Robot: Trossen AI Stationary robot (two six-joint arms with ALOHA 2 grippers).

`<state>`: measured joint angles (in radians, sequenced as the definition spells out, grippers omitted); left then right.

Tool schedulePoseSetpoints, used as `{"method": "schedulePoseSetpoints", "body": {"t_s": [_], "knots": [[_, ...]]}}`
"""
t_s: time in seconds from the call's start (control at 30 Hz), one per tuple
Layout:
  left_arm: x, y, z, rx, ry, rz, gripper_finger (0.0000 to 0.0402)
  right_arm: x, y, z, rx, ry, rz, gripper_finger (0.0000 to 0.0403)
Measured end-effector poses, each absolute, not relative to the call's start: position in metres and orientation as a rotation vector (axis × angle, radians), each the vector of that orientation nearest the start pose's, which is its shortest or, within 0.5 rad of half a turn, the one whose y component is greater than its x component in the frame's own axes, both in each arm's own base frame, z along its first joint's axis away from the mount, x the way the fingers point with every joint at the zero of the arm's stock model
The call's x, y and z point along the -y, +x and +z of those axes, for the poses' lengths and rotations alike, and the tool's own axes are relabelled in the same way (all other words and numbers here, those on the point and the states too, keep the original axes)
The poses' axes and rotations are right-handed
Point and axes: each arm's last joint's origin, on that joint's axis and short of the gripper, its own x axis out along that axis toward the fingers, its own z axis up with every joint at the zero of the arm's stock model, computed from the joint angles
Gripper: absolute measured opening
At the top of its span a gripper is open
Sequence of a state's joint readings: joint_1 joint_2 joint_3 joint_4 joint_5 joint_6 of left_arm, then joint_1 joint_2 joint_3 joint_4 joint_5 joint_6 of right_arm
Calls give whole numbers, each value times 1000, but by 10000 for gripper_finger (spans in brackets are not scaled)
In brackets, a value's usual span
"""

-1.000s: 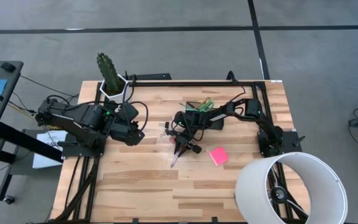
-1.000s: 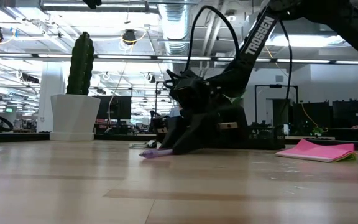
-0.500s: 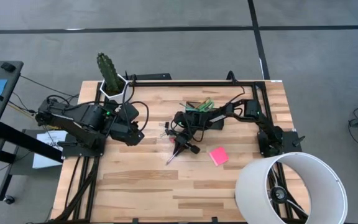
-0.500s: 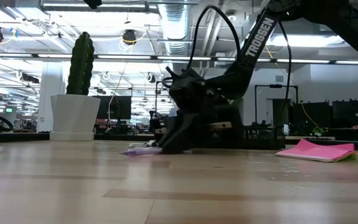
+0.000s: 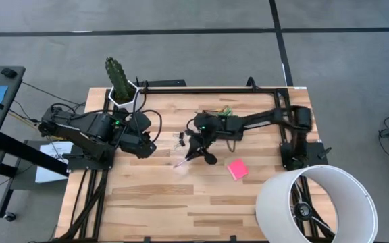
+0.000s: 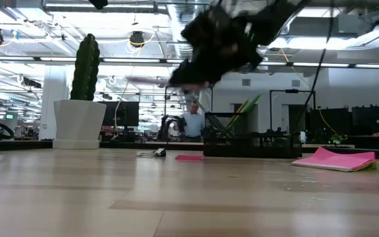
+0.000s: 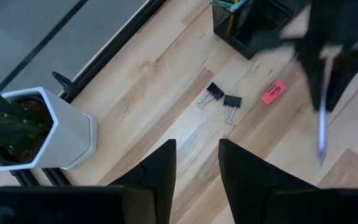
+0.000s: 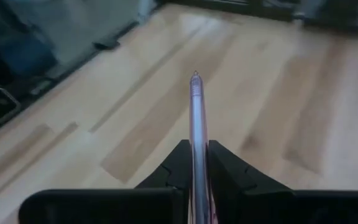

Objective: Pick and place office supplies into organizer
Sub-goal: Put the purple pen into the black desk organizer

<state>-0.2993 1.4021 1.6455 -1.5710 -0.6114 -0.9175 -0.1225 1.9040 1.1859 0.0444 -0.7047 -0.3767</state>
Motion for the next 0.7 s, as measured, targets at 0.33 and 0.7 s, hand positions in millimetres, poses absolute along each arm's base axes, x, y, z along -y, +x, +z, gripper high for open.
{"method": "schedulePoseSetpoints", "body": {"t_s": [0.33,0.7], "knots": [[49,216,393,-950,-126,737,114,43,336,273,-715,-316,63,30],[48,216,393,-936,-72,748,114,98,281,269,-1169,-413,-237,30]]}}
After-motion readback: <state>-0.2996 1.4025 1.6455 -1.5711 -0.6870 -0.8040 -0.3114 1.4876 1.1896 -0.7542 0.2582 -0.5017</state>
